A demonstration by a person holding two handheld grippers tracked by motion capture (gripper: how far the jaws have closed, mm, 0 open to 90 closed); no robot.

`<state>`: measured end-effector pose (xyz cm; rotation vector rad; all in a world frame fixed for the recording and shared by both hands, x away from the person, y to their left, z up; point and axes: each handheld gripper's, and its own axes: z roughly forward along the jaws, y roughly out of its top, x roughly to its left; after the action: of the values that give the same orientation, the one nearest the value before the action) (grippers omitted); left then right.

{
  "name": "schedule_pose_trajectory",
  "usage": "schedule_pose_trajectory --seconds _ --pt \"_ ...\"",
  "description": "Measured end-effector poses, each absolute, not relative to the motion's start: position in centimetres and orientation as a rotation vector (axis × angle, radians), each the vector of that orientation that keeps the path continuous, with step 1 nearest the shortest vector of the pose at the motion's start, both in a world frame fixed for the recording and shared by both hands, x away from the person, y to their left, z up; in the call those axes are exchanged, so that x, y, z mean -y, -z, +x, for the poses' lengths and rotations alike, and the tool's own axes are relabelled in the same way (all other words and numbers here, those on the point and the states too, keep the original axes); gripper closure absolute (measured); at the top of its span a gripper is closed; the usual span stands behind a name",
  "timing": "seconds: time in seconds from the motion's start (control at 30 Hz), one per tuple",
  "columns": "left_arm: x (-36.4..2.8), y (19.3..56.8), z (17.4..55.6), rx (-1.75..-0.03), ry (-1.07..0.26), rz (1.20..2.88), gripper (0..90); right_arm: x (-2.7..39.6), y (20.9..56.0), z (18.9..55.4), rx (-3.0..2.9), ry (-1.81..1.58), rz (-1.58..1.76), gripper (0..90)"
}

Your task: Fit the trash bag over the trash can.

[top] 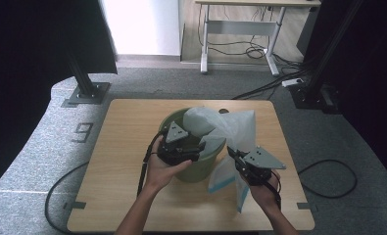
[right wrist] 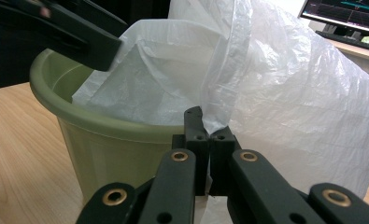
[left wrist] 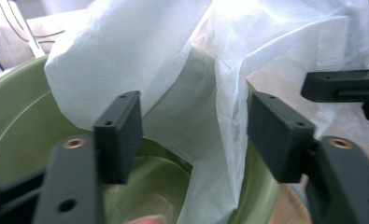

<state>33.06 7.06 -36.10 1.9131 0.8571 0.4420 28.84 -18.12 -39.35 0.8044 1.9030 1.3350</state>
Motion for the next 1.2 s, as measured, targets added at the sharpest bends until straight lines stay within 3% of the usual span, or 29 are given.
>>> schedule_pose_trajectory --seconds 0.07,0.1,0.17,0.2,0.43,0.57,0.8,0.83,0.87,0.93,1.03,1.2 --pt "-6.7 36.2 33.3 -0.854 -0.435 1.929 46.9 18.1 39.3 28.8 -1.902 -1.336 0.804 88.4" --pt "-6.5 36.2 33.4 -0.844 -0.429 1.938 46.9 18.1 39.3 28.8 -1.901 -1.338 0.803 88.4" --pt "-6.3 36.3 33.5 -0.823 -0.419 1.956 65.8 18.2 39.3 28.8 -1.900 -1.341 0.804 88.4" --pt "-6.2 36.3 33.6 -0.819 -0.416 1.960 65.8 18.2 39.3 28.8 -1.900 -1.341 0.804 88.4" --pt "-6.0 36.3 34.0 -0.796 -0.360 2.002 89.2 18.5 39.4 28.4 -1.896 -1.353 0.809 88.3" --pt "-6.4 36.1 34.1 -0.809 -0.360 2.015 89.9 18.7 39.4 28.1 -1.897 -1.366 0.810 86.2" --pt "-7.7 36.1 34.3 -0.857 -0.376 2.008 90.0 18.2 40.4 26.9 -1.863 -1.378 0.850 58.1" --pt "-7.9 36.1 34.3 -0.863 -0.373 2.005 89.9 17.9 41.1 26.5 -1.851 -1.370 0.890 50.6" --pt "-8.0 36.1 34.4 -0.866 -0.372 2.002 89.9 17.9 41.1 26.5 -1.851 -1.370 0.890 50.6" --pt "-8.4 36.2 34.5 -0.880 -0.367 1.994 90.0 17.6 42.3 25.9 -1.836 -1.341 0.950 41.2" --pt "-8.6 36.3 34.5 -0.888 -0.364 1.990 90.0 17.0 43.4 25.4 -1.833 -1.312 0.989 34.5" --pt "-8.6 36.3 34.5 -0.896 -0.358 1.986 89.9 16.6 44.4 24.9 -1.809 -1.294 1.016 31.8"
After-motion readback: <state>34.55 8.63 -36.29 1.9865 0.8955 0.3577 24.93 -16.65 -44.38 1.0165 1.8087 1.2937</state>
